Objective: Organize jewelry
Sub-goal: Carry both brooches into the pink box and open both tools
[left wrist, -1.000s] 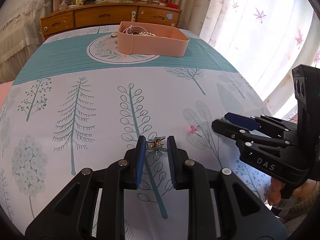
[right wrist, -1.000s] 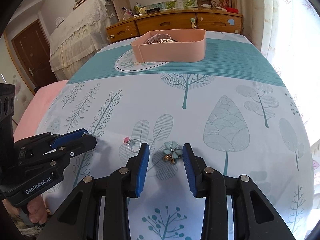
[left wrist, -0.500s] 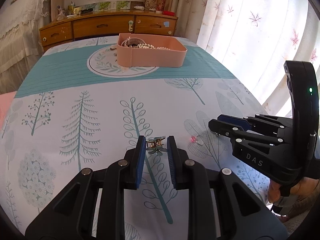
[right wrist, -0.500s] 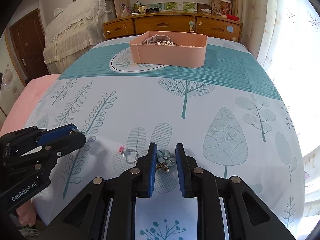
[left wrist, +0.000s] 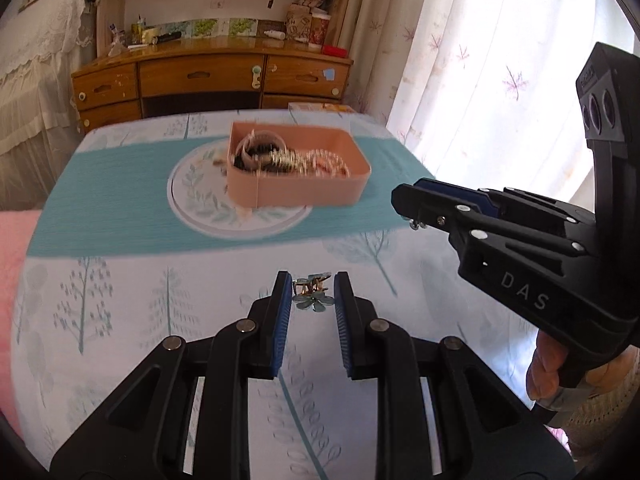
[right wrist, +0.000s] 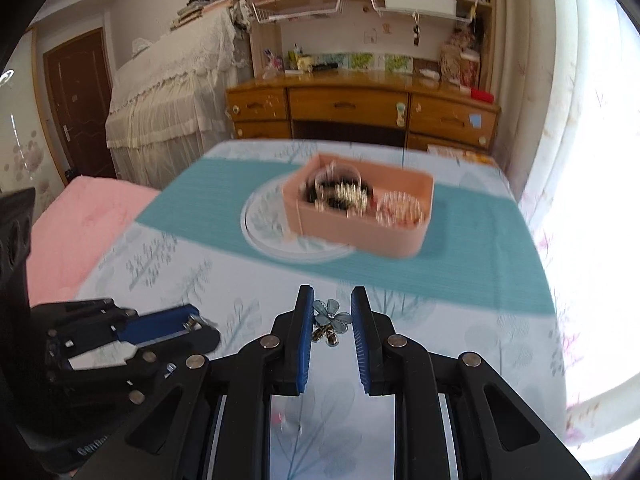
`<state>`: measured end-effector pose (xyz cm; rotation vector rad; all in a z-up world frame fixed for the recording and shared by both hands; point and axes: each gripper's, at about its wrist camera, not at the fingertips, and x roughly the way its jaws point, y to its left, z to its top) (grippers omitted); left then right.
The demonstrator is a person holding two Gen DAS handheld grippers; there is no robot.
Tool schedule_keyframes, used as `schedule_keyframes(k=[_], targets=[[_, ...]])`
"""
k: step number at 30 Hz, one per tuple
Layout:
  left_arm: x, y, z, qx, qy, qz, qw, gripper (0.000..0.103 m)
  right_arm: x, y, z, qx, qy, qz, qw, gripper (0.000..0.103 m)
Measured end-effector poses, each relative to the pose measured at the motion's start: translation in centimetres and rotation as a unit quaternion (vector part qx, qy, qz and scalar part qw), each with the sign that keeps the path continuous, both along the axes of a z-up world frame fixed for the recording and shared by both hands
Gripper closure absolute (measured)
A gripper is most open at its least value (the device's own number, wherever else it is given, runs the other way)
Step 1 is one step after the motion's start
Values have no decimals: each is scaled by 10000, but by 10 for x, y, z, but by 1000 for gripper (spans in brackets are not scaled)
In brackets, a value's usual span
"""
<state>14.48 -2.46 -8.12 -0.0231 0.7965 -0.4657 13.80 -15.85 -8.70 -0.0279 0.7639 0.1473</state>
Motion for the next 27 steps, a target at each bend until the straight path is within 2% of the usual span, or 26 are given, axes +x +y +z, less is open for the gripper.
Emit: schedule_keyframes(k=[8, 14, 17, 20, 27], targets=[[60, -13, 62, 16, -389, 179, 9991, 84, 64, -8, 70, 258, -399, 31, 9989, 84], [107, -26, 79, -50, -374, 283, 9989, 84, 121, -29, 99, 599, -344, -185, 9974, 84], [134, -36, 69, -30, -224, 332, 9992, 84, 150, -41, 100, 759, -190, -302, 9965, 84], [154, -45, 47, 20, -38, 347, 9994, 84, 179, -53, 89, 847, 35, -406, 9956, 84], [182, -54, -11, 186, 358, 281, 9988, 84, 215, -65, 24, 813, 637, -549, 9931, 84]])
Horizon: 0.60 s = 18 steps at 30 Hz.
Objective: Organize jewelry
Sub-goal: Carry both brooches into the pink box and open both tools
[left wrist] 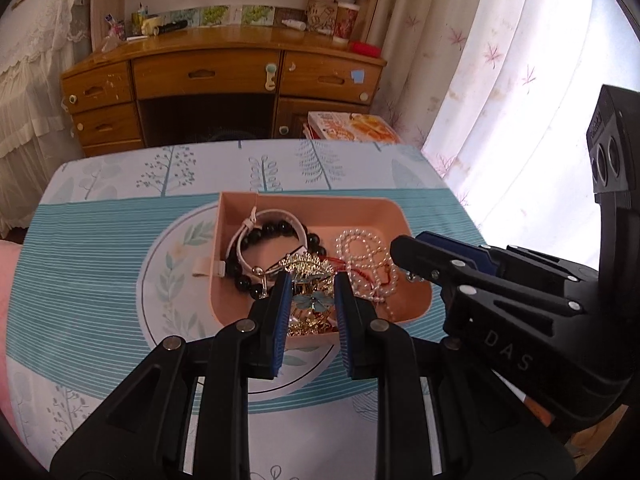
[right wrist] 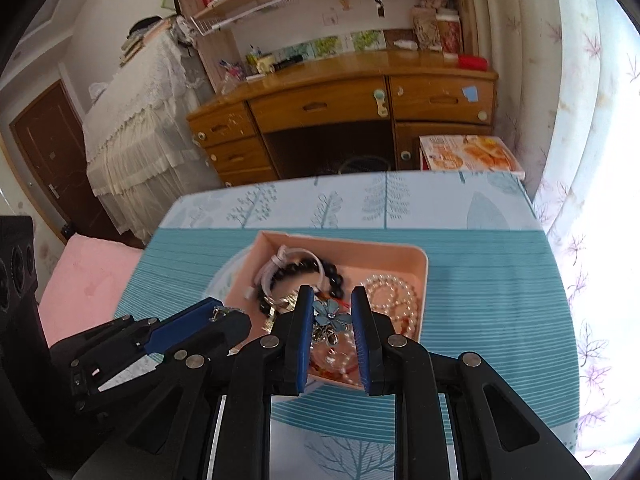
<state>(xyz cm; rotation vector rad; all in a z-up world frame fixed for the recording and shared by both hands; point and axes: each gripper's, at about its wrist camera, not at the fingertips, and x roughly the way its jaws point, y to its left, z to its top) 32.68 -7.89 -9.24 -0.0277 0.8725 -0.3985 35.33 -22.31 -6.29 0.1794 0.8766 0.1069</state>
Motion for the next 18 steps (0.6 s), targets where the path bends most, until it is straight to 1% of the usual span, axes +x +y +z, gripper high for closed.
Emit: schedule_keyframes(k=[4, 9, 10, 12, 14, 16, 18], targets=[[9, -3, -18, 52, 160, -50, 9998, 84, -1, -5, -38, -29, 232, -8, 9997, 84], [16, 1, -28, -38, 335, -139, 9993, 82, 2, -9, -65, 11, 431, 103, 9990, 84], [16, 2, -29, -80, 369, -151, 9992, 79, 3, -8, -69, 2, 455, 148, 9989, 83], [16, 5, -28, -109, 391, -105, 9991, 72, 2, -6, -75, 2, 481, 211, 9986, 76], [16, 11, -27, -235, 434, -59, 9988, 54, 2, -6, -77, -18, 456, 197, 9988, 73], [13, 18, -23, -333, 453, 19, 9984, 43, -2, -5, -76, -27, 439, 155, 9989, 73], [8, 24, -19, -369, 412, 73, 9984, 43, -5, -8, -75, 51, 429, 135, 9990, 71]])
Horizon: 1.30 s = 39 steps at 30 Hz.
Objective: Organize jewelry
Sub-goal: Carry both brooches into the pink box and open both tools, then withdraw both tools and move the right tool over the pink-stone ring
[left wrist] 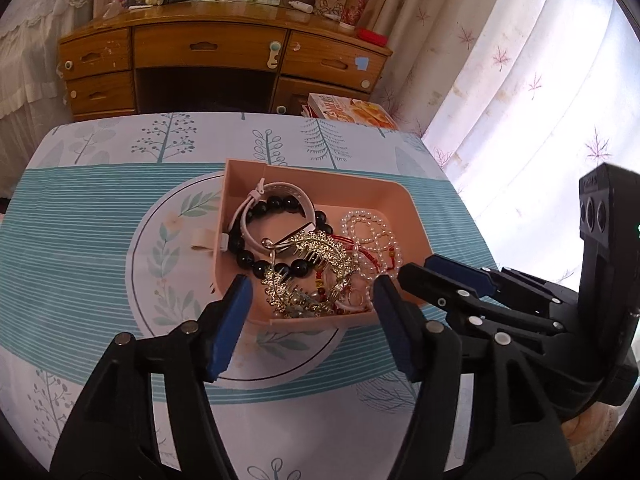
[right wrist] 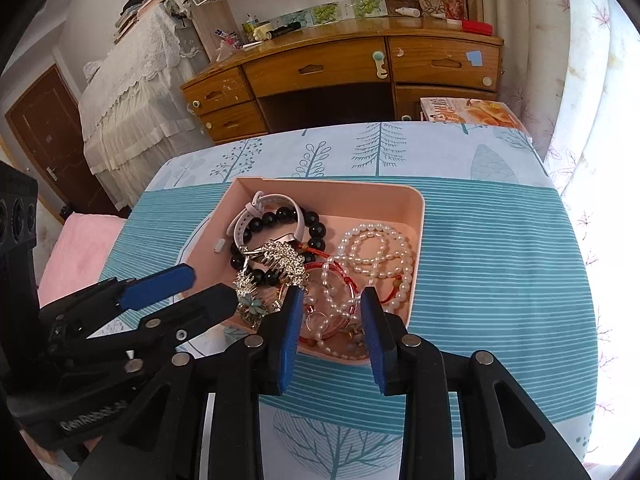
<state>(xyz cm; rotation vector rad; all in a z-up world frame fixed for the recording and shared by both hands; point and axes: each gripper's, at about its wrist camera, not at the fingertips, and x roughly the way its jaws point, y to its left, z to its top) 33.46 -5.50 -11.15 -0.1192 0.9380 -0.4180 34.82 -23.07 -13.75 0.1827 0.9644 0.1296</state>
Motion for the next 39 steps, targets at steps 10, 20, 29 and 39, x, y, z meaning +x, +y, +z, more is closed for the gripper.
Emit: schedule_keyframes(k=[10, 20, 29, 39], targets=[[-54, 18, 36, -101, -449, 2, 9989, 43, -51, -2, 26, 24, -236, -67, 9997, 71], [-126, 44, 73, -136, -917, 59, 9957, 43, -130, 14, 65, 152, -538, 103, 9984, 70], [-189, 70, 88, -113, -1225, 125, 9923, 40, -209, 40, 93, 123, -832, 263, 9961, 66], [-239, 88, 66, 13, -1183, 160, 9929, 39, -270, 76, 91, -39, -970, 347, 9947, 60]])
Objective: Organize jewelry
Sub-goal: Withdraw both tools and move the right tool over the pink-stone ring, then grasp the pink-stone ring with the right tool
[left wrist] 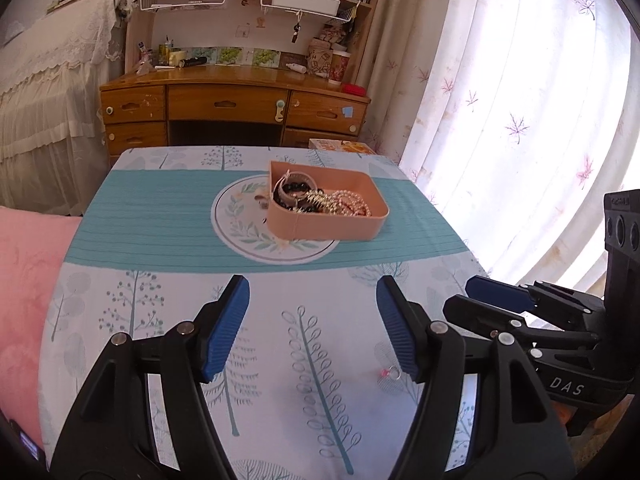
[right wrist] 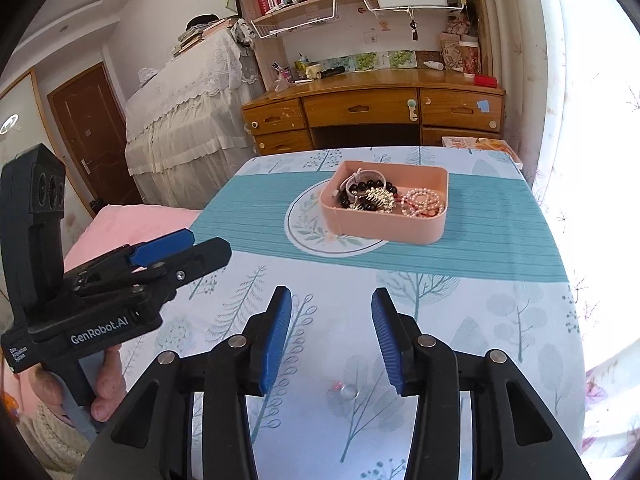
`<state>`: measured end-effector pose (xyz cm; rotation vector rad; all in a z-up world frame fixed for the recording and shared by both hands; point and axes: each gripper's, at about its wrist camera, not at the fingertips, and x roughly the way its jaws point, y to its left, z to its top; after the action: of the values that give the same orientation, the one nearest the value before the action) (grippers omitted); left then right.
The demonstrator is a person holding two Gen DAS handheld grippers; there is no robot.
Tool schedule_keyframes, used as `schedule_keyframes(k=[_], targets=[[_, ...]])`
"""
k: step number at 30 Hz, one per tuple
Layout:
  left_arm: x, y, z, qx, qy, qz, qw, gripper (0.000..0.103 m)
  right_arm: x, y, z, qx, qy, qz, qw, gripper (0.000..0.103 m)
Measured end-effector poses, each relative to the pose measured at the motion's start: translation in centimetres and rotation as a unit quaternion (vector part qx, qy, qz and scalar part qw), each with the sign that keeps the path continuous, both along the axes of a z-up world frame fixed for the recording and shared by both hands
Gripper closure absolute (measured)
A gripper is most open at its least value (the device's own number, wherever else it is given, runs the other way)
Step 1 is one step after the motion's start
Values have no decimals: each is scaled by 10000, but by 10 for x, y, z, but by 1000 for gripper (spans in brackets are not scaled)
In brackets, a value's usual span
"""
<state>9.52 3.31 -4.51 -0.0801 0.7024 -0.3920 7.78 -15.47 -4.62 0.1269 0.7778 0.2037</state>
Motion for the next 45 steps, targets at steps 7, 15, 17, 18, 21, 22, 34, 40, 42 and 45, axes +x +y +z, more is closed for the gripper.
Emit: schedule_keyframes(k=[7, 15, 17, 18, 21, 22, 34, 40, 42, 45], targets=[[-8, 9, -48, 223, 389, 217, 9988, 39, -21, 10, -26, 19, 146, -150, 9998, 57], [-9, 12, -89, 378, 770, 205, 9961, 39, -21, 1, -83, 117, 741, -557, 9956, 56], [-6, 12, -94, 397, 785, 196, 9959, 39, -20, -2, -96, 172, 878, -619, 9941, 56], [-6, 14, -96, 393, 789, 203, 9959, 39, -20, -3, -101, 184, 948, -652, 9932, 56], [-4, 20, -100, 310, 832, 226, 9958, 39, -16, -4, -117, 201, 1134, -706, 9908, 56], [-2, 21, -101, 279, 859, 232, 9956, 39, -14, -4, -121, 210, 1167, -700, 9905, 56], [7, 26, -111, 159, 1034, 221, 9943, 39, 4, 16, -132, -69, 1221, -555, 9909, 56], [8, 24, -115, 140, 1091, 152, 9938, 39, 3, 27, -132, -189, 1116, -359, 9929, 56], [8, 23, -116, 137, 1088, 142, 9939, 39, 6, 29, -132, -243, 1082, -345, 9932, 56], [9, 24, -116, 113, 1102, 140, 9938, 39, 9, 31, -133, -283, 1045, -318, 9936, 56]])
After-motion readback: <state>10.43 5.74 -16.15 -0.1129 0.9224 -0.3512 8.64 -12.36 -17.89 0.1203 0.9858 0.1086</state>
